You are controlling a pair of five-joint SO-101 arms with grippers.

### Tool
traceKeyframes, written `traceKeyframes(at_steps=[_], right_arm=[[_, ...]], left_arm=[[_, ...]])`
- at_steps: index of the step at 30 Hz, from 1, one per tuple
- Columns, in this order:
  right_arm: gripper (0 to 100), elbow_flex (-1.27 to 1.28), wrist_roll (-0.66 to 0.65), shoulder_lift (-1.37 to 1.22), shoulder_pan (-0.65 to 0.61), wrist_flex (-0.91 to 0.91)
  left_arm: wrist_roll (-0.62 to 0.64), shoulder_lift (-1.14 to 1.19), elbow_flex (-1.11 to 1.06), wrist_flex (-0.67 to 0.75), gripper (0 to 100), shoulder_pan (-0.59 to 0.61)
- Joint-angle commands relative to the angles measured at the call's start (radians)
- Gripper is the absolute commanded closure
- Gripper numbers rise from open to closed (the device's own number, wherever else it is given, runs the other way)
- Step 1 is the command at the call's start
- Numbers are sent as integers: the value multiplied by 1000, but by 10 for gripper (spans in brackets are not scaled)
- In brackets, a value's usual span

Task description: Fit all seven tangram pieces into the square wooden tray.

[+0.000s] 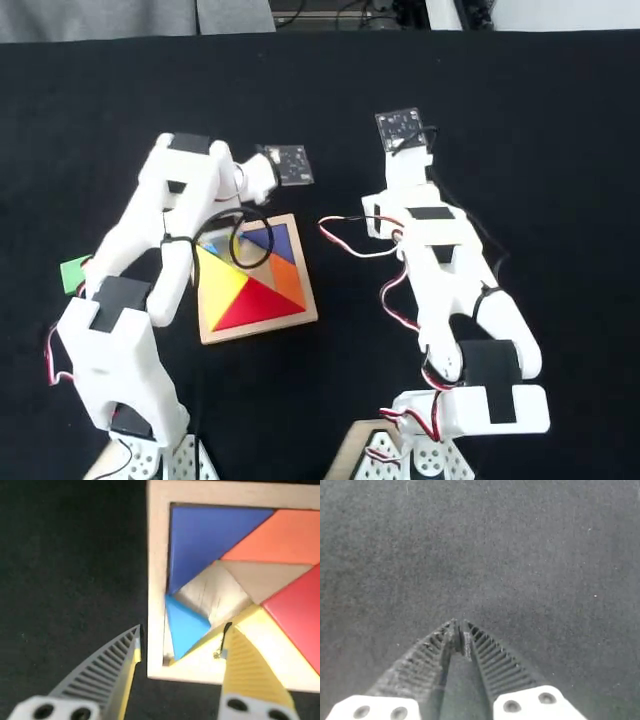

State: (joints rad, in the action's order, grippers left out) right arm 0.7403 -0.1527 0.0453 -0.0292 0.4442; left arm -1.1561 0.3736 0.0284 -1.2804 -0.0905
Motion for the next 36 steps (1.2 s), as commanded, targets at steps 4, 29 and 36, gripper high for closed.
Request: traceKeyframes(at_steps=[4, 29, 36], right_arm=[[987, -62, 6, 1, 11, -18], [987, -62, 5, -1, 8, -18], [987, -62, 3, -1, 9, -18]], left_arm=[[11, -21, 7, 60, 733, 13], [109, -15, -71, 187, 733, 79], [109, -68, -10, 80, 733, 93]])
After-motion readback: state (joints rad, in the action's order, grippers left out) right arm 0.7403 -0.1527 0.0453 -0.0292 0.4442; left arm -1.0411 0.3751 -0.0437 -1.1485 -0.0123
